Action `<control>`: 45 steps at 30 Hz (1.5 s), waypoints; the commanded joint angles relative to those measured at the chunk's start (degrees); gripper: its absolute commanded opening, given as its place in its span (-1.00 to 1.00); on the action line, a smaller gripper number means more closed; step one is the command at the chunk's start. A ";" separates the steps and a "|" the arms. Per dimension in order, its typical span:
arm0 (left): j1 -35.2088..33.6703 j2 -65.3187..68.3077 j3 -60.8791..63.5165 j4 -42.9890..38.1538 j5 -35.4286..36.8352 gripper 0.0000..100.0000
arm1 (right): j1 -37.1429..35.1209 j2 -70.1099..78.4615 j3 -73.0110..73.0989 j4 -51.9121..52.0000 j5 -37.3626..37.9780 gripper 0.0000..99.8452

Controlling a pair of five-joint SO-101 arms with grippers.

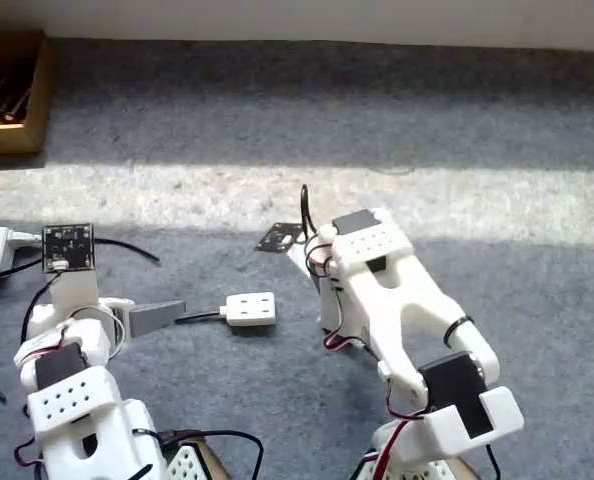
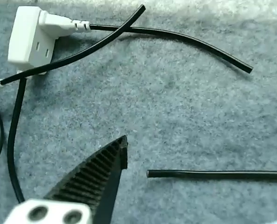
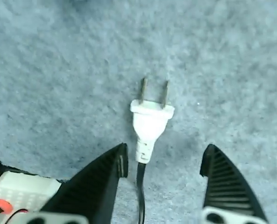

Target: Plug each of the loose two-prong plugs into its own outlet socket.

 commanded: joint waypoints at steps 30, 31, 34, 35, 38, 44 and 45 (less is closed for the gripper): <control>-0.92 -0.57 1.89 -0.88 -0.53 0.18 | 2.15 0.13 8.13 -7.78 -3.96 -1.00; -0.92 -0.57 1.89 -0.88 -0.53 0.18 | 2.15 0.04 8.13 -7.69 -3.96 -0.95; -0.84 -0.57 1.98 -0.88 -0.53 0.18 | 3.12 -0.31 7.87 -7.60 -3.96 -0.99; -0.84 -0.57 1.98 -0.88 -0.53 0.18 | 3.56 -0.31 6.99 -7.52 -3.96 -0.99; -0.92 -0.57 1.89 -0.88 -0.53 0.18 | 4.97 -0.31 2.51 -5.76 -4.13 -0.99; 0.13 -0.66 -5.23 -1.41 -0.35 0.18 | -0.57 -3.12 -22.73 5.67 -13.71 -0.99; 0.40 -0.66 -7.78 -1.41 -0.35 0.18 | -3.03 -4.18 -26.95 7.34 -13.80 -0.99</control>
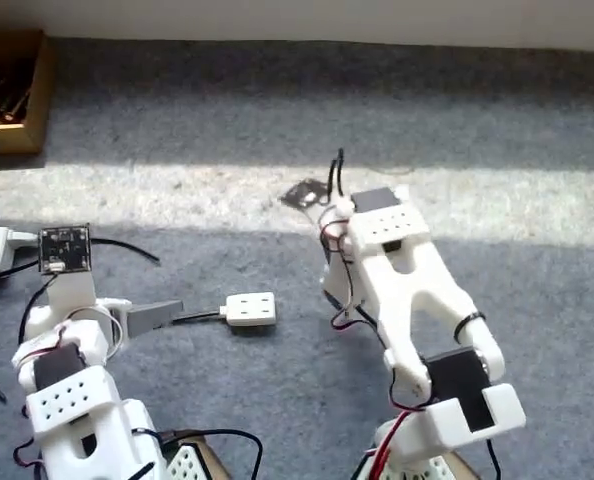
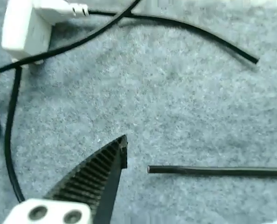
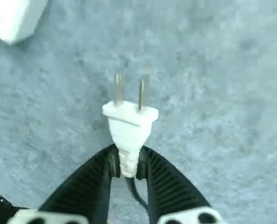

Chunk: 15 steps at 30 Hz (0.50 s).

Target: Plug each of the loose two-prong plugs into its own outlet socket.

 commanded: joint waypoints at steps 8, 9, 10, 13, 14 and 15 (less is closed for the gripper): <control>5.67 -0.57 -22.55 2.99 -0.18 0.19 | -17.10 -15.96 -19.21 -1.80 -12.40 -0.99; 6.64 -0.57 -23.52 3.43 -0.18 0.19 | -18.07 -18.07 -16.57 -3.74 -13.01 -0.99; 7.43 -0.57 -24.40 3.60 -0.18 0.19 | -18.77 -20.44 -13.23 -6.02 -13.54 -0.99; 9.54 -0.57 -26.77 3.96 0.00 0.19 | -19.82 -28.70 1.71 -15.96 -14.68 -0.99; 10.51 -0.57 -27.65 4.48 0.00 0.19 | -19.91 -31.87 7.52 -20.09 -14.86 -0.99; 11.65 -0.57 -28.53 5.19 0.09 0.19 | -20.35 -34.86 13.41 -24.13 -14.86 -0.99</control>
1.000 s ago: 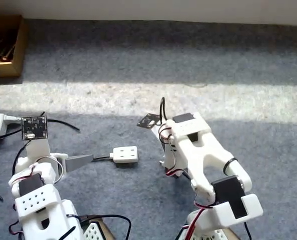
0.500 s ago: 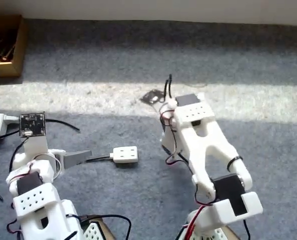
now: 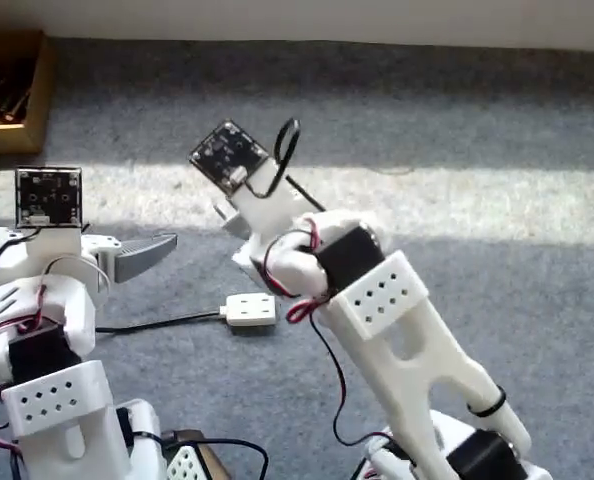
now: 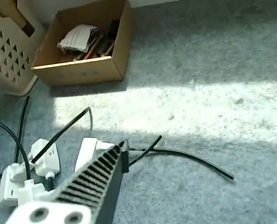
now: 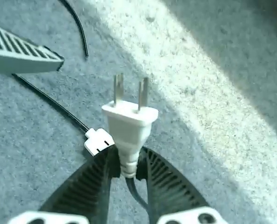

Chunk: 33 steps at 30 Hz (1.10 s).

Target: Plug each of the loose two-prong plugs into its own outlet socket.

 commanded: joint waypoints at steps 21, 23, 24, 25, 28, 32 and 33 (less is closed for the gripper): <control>17.63 -0.48 -0.40 3.43 13.10 0.33 | -8.40 -20.62 16.75 -6.11 -2.37 -0.99; 17.63 -0.57 4.44 0.35 13.01 0.33 | -9.01 -20.53 12.18 -2.86 -2.37 -0.99; 17.63 -0.57 6.55 -1.05 13.01 0.33 | -8.84 -20.53 10.42 -1.80 -2.37 -0.99; 17.54 -0.57 8.40 -2.55 13.01 0.33 | -8.84 -20.53 8.92 -0.92 -2.29 -0.99; 17.63 -0.57 12.70 -6.51 13.19 0.33 | -9.01 -20.53 6.37 1.01 -2.29 -0.99; 17.63 -0.57 15.34 -8.62 13.19 0.33 | -8.92 -20.53 5.49 1.71 -1.32 -0.99; 17.45 -0.57 15.16 -8.62 13.19 0.33 | -8.92 -20.53 5.67 1.71 -1.14 -0.99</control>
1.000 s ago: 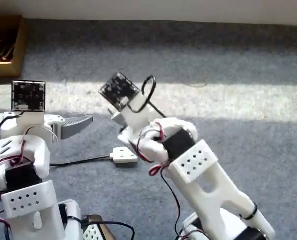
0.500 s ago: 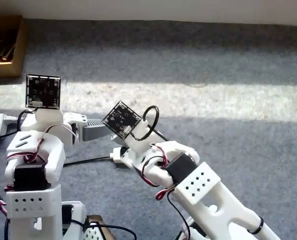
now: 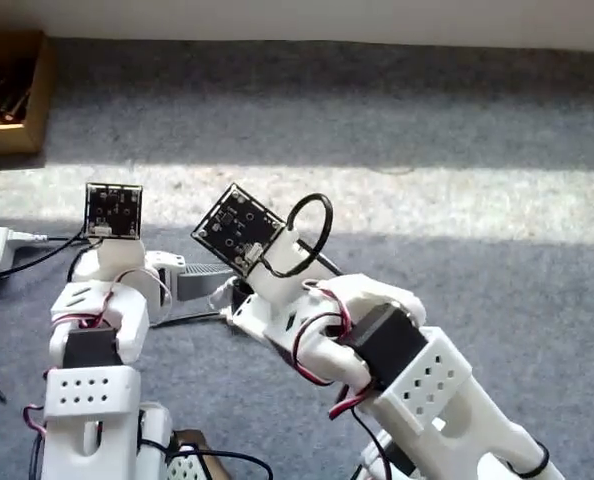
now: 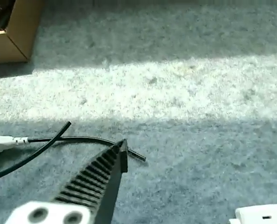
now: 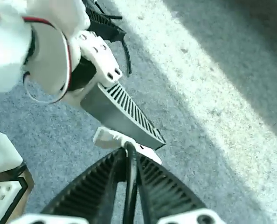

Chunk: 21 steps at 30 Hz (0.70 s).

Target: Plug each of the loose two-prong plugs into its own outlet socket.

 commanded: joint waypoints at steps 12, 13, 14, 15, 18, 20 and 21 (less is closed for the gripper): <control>-11.47 -0.48 -2.33 -7.30 -0.18 0.33 | 7.16 -1.45 6.29 3.82 7.56 -0.99; -13.14 -0.48 -2.33 -8.35 -0.18 0.33 | 8.84 -1.54 8.48 4.35 8.97 -0.99; -14.81 -0.48 -2.33 -9.41 -0.18 0.33 | 10.68 -1.63 10.86 4.79 10.55 -0.99; -16.22 -0.48 -2.33 -10.29 -0.18 0.33 | 12.70 -1.63 13.23 4.79 12.04 -0.99; -18.68 -0.48 -2.33 -11.16 -0.18 0.33 | 18.42 -1.19 20.09 4.53 16.70 -0.99; -18.95 -0.48 -2.33 -11.16 -0.18 0.33 | 21.58 -1.19 23.78 4.70 19.78 -0.99; -18.95 -0.48 -2.33 -11.16 -0.18 0.33 | 23.08 -1.19 25.71 5.05 21.19 -0.99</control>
